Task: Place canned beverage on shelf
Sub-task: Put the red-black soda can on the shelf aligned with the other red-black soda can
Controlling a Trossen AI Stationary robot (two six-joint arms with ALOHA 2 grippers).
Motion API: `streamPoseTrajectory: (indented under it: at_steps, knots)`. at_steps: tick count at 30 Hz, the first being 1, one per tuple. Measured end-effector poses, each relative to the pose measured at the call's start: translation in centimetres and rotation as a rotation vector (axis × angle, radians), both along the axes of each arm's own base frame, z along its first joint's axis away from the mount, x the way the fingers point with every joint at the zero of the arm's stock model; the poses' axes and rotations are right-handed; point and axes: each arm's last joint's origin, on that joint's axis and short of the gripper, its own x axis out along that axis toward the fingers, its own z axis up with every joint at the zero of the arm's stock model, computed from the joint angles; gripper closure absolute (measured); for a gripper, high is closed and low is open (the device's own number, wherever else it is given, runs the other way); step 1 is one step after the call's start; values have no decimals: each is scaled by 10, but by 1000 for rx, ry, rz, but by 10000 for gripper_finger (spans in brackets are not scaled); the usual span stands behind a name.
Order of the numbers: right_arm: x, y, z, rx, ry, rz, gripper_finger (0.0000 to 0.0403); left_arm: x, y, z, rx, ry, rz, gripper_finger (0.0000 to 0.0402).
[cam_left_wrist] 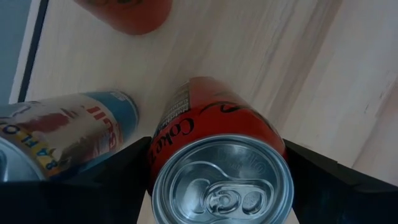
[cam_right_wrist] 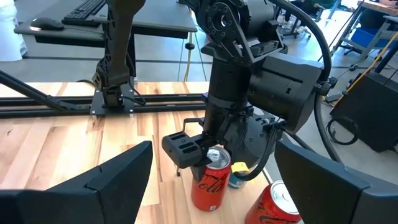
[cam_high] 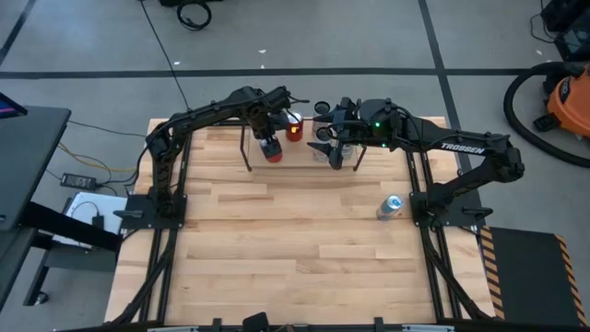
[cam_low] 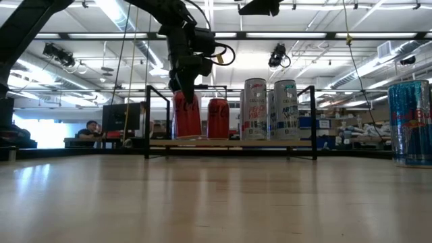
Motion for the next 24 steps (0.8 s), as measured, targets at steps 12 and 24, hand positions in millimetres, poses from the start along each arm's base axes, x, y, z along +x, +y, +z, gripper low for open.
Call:
streamPoseTrajectory:
  at_steps: [12,24]
  knots:
    - [0,0,0,0,0,0,54,-1,1,0,-26,-8,10,83]
    - [0,0,0,0,0,0,54,-1,3,-2,10,7,-15,28]
